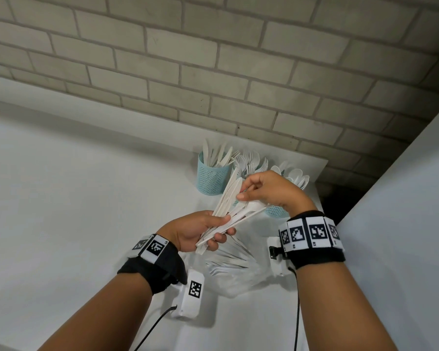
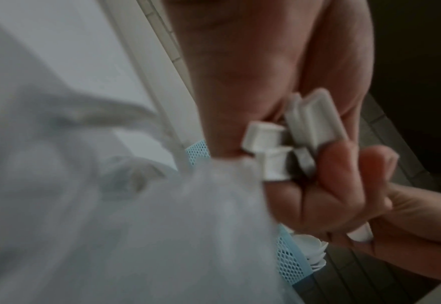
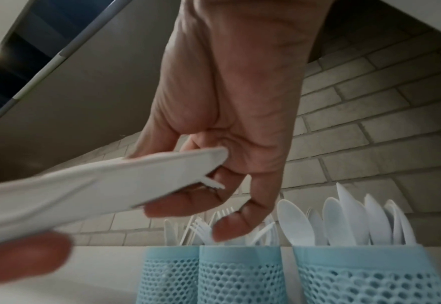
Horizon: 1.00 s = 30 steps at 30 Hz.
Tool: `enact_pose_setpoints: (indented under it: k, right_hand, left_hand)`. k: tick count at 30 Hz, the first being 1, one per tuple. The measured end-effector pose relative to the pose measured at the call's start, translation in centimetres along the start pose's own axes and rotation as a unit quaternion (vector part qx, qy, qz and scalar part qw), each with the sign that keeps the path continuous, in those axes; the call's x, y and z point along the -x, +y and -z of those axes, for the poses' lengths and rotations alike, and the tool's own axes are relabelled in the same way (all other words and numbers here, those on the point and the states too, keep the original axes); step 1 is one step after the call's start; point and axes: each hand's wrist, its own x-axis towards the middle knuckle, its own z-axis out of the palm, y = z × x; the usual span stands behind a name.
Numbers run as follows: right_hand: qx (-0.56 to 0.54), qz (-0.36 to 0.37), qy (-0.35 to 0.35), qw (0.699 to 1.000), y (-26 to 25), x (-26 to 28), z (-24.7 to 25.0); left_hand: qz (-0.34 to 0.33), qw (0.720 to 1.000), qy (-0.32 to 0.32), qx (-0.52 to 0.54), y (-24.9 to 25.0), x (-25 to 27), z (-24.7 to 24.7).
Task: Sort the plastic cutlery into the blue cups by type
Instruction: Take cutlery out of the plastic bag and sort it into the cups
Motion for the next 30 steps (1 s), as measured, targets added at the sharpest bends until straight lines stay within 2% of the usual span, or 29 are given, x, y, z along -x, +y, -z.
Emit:
enact_pose_setpoints:
  k: [3,6,8,14,20,24,30]
  right_hand:
    - [-0.005,0.015,0.0,1.0,-0.2,0.0,0.5]
    - [-0.078,0.042,0.051,0.995,-0.7,0.0,0.3]
    - [-0.105,0.052,0.055,0.992,-1.0,0.0,0.1]
    - [-0.031,0.032,-0.016,0.999,-1.7,-0.1,-0.4]
    - [-0.134,0.047,0.061,0.988,-1.9,-0.6,-0.7]
    - [-0.087,0.041,0.07,0.993,-3.5,-1.2,-1.0]
    - [0.053,0.095,0.08,0.991,-6.3,-1.6,-2.5]
  left_hand:
    - [0.005,1.0,-0.014,-0.017,0.0,0.1,0.3]
    - [0.007,0.998,-0.048,-0.029,0.0,0.1,0.6]
    - [0.006,0.998,-0.057,-0.031,-0.1,0.0,0.7]
    - [0.009,0.999,-0.02,-0.043,-0.2,-0.3,0.1]
    - [-0.015,0.999,0.0,-0.032,0.5,0.1,0.1]
    - [-0.033,0.998,0.044,-0.039,1.2,-0.1,0.0]
    - [-0.083,0.993,0.084,-0.029,1.8,-0.3,0.4]
